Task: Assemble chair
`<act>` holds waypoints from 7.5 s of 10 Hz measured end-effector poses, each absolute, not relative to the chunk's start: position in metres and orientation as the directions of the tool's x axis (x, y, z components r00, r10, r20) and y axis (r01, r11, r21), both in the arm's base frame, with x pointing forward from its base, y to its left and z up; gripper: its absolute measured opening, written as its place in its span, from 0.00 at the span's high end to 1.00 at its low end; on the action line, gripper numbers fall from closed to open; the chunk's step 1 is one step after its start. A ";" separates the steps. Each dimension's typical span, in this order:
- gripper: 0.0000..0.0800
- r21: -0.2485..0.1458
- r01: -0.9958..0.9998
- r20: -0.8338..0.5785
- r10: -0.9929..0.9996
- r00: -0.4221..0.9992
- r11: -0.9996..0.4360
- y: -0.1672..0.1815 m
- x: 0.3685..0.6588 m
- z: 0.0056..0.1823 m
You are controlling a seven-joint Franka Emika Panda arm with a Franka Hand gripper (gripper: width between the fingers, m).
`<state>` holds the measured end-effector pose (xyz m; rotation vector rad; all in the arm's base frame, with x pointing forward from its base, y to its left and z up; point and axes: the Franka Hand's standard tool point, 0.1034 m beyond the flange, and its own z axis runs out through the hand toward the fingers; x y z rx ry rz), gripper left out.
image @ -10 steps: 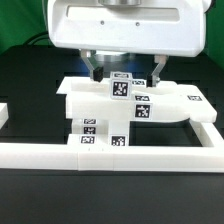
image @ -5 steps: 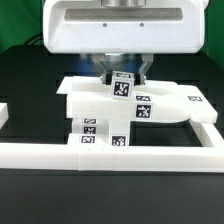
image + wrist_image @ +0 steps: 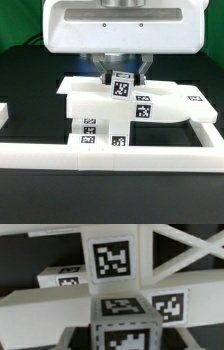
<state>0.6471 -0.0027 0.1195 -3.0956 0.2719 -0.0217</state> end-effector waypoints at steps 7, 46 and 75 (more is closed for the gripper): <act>0.64 -0.085 -0.657 0.004 -0.660 0.751 -0.749 -0.009 0.651 0.119; 0.19 -0.043 -0.216 -0.226 -0.201 0.953 -0.975 -0.003 0.641 0.122; 0.64 -0.011 -0.855 -0.141 -0.846 0.515 -0.519 -0.031 0.654 0.120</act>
Offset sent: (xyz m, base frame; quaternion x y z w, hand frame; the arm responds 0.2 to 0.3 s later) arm -0.0072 -0.0182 -0.0068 0.0431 0.0286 0.1751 0.9832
